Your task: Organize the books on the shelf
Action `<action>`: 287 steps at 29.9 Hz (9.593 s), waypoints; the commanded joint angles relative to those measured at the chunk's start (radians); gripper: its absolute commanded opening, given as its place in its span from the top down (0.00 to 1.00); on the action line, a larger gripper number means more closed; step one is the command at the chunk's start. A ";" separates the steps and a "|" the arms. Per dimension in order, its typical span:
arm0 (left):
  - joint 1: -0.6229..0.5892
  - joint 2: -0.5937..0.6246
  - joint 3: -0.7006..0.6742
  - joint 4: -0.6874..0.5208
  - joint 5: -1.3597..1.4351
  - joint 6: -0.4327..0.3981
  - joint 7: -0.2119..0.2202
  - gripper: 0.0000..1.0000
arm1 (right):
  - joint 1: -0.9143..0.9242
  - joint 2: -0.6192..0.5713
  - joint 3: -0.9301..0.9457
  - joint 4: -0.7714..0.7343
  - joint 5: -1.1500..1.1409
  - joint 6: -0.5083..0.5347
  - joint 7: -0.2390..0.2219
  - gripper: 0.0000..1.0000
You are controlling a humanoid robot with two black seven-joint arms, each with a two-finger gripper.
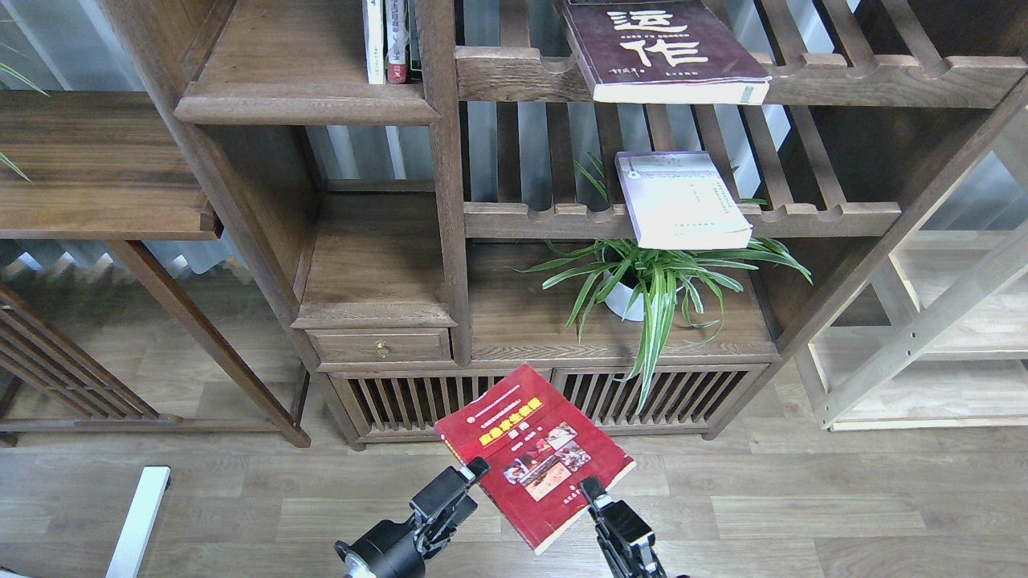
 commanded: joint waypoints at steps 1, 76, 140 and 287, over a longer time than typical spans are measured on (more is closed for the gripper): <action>-0.007 0.000 0.006 -0.011 -0.021 0.000 0.000 0.01 | 0.003 0.001 -0.013 0.000 0.000 0.000 0.000 0.80; -0.102 0.165 -0.140 0.013 0.110 0.000 0.060 1.00 | 0.264 0.005 0.166 -0.229 0.008 0.000 0.014 0.43; 0.174 0.063 -1.022 -0.729 0.612 0.000 0.256 1.00 | 0.327 0.018 0.168 -0.235 0.035 0.000 0.026 0.41; -0.916 0.287 -0.444 -0.146 0.953 0.758 0.014 0.98 | 0.020 -0.090 0.183 -0.156 0.178 0.000 0.031 0.40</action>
